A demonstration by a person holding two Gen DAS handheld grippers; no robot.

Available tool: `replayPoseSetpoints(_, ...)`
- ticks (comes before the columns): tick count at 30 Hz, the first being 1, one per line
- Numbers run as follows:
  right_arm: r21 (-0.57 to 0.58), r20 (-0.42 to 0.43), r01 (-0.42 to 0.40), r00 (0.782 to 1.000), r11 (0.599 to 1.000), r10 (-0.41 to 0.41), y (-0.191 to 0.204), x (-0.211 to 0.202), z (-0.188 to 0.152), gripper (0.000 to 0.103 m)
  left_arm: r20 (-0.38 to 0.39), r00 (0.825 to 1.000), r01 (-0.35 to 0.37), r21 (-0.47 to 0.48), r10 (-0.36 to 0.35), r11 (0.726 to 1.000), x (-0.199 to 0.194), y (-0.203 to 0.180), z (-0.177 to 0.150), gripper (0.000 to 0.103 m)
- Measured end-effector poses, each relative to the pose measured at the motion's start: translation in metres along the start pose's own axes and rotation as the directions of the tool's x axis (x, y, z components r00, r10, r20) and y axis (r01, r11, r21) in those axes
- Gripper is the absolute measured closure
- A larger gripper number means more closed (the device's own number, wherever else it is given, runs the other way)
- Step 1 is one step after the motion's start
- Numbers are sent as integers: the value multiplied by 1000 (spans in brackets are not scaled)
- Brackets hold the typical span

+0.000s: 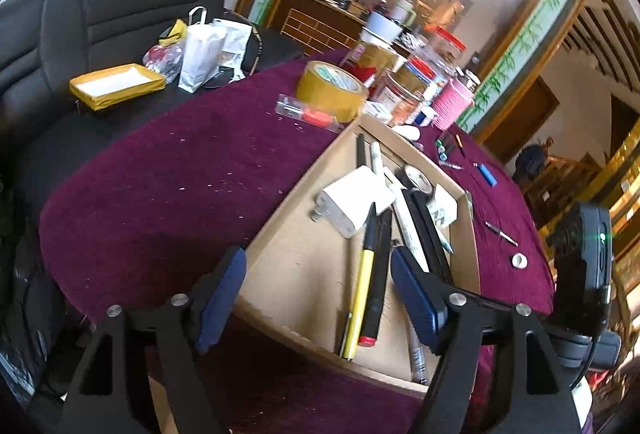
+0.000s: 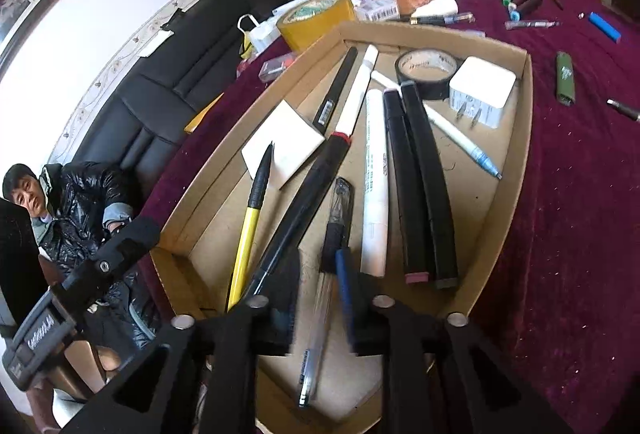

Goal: Organize rigid objects
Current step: 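Carry the yellow pencil and clear pen into the tray and open both tools, then lift both tools out of the tray and back over the table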

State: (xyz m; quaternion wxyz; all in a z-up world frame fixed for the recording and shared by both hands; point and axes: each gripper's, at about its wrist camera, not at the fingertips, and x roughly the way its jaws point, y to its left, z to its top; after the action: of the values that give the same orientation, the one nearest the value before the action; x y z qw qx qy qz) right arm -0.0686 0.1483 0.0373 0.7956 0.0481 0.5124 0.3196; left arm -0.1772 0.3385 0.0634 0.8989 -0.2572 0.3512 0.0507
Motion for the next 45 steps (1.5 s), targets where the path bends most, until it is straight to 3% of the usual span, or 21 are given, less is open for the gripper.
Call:
replayPoseSetpoints(2,-3,23,5,1000,1000,-5,-1,-4,-1,54,4,1000,-6,-11,6,1000,-1,3,-1,29)
replayPoseSetpoints(5,0,57,-22,998,1000,22,-4,-13,-2,53,10,1000,-6,-25,6,1000,-4,6,-1,29)
replayPoseSetpoints(7,1,62,-114,992,993,114,-3,-18,4,53,19,1000,0,-32,1,1000,-7,8,0,29)
replayPoseSetpoints(9,49,23,-268,963,962,268,-2,-15,15,53,44,999,8,-44,-6,999,-13,11,0,29)
replayPoseSetpoints(11,121,-6,-410,910,904,414,0,-8,28,53,68,998,12,-56,-8,998,-19,14,1,29)
replayPoseSetpoints(13,146,-45,-471,875,870,482,9,6,40,53,84,996,10,-61,-5,998,-24,19,1,28)
replayPoseSetpoints(14,148,-62,-475,871,867,488,14,13,44,53,87,996,8,-62,-3,998,-25,21,2,28)
replayPoseSetpoints(18,123,-160,-422,885,898,438,37,49,56,53,101,995,-2,-75,10,997,-29,33,6,28)
replayPoseSetpoints(20,77,-186,-318,927,945,327,45,66,66,53,106,994,-14,-77,22,997,-29,37,7,28)
replayPoseSetpoints(22,-7,-148,-217,966,976,213,50,71,79,54,108,994,-18,-76,26,997,-29,41,7,28)
replayPoseSetpoints(24,-52,-99,-142,986,988,137,52,72,96,54,106,994,-13,-75,21,997,-28,43,7,28)
replayPoseSetpoints(29,-61,-20,-196,980,979,196,53,46,117,52,110,994,-12,-70,19,997,-28,46,8,28)
replayPoseSetpoints(32,-79,39,-165,985,983,169,47,25,112,42,114,993,-13,-73,22,997,-28,45,8,27)
replayPoseSetpoints(42,5,132,-27,991,1000,26,-17,-17,72,41,146,989,-41,33,36,999,-35,4,4,25)
replayPoseSetpoints(45,73,130,-89,988,993,79,-35,-20,71,41,151,988,-37,48,30,998,-37,-8,3,21)
